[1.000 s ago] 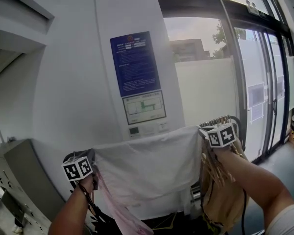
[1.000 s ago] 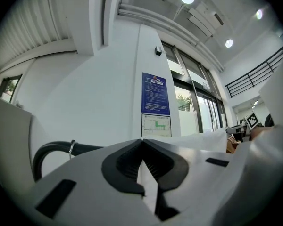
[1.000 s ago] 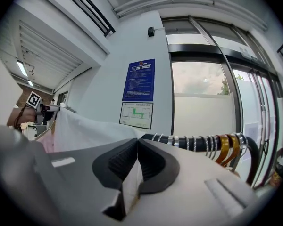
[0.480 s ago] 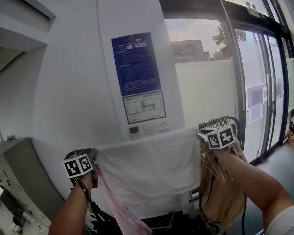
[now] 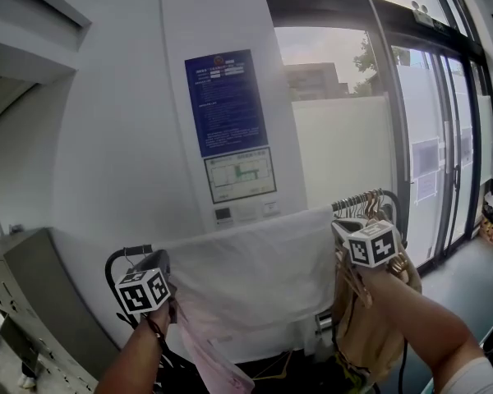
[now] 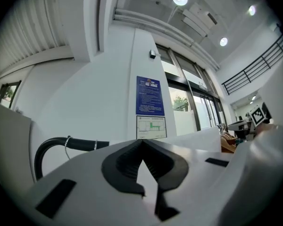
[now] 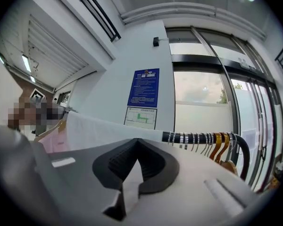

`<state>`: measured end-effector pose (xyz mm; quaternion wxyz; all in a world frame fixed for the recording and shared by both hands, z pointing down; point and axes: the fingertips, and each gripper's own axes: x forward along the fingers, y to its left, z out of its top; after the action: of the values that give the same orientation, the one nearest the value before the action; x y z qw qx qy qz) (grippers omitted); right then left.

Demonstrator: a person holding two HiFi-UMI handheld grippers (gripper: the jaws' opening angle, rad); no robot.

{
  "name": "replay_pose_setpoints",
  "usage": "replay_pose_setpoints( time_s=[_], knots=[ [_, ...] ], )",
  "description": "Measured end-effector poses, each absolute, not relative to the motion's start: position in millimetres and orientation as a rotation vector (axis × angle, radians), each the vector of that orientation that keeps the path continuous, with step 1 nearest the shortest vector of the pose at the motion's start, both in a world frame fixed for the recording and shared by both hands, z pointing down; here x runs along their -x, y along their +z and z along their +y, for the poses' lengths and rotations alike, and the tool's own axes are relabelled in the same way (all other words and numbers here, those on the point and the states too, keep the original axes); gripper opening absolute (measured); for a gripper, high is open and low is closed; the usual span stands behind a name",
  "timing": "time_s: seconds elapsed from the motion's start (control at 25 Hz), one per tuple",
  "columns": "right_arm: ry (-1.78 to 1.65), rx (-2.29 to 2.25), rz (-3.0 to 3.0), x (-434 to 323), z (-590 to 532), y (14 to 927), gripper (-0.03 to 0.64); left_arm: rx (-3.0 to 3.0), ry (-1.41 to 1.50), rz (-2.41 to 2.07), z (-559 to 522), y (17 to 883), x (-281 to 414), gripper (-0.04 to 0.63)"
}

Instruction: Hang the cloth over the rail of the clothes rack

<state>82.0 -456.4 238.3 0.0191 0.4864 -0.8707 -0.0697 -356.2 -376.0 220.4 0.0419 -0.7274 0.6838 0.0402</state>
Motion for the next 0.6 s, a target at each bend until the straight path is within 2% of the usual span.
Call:
replay_pose_setpoints(
  time_s=[0.36, 0.6],
  knots=[
    [-0.255, -1.251, -2.853, 27, -377, 306, 0.002, 2.380, 0.076, 1.794, -340, 281, 218, 0.006],
    [-0.118, -1.164, -2.953, 76, -340, 364, 0.002, 2.452, 0.087, 1.808, -328, 352, 172, 0.006]
  ],
)
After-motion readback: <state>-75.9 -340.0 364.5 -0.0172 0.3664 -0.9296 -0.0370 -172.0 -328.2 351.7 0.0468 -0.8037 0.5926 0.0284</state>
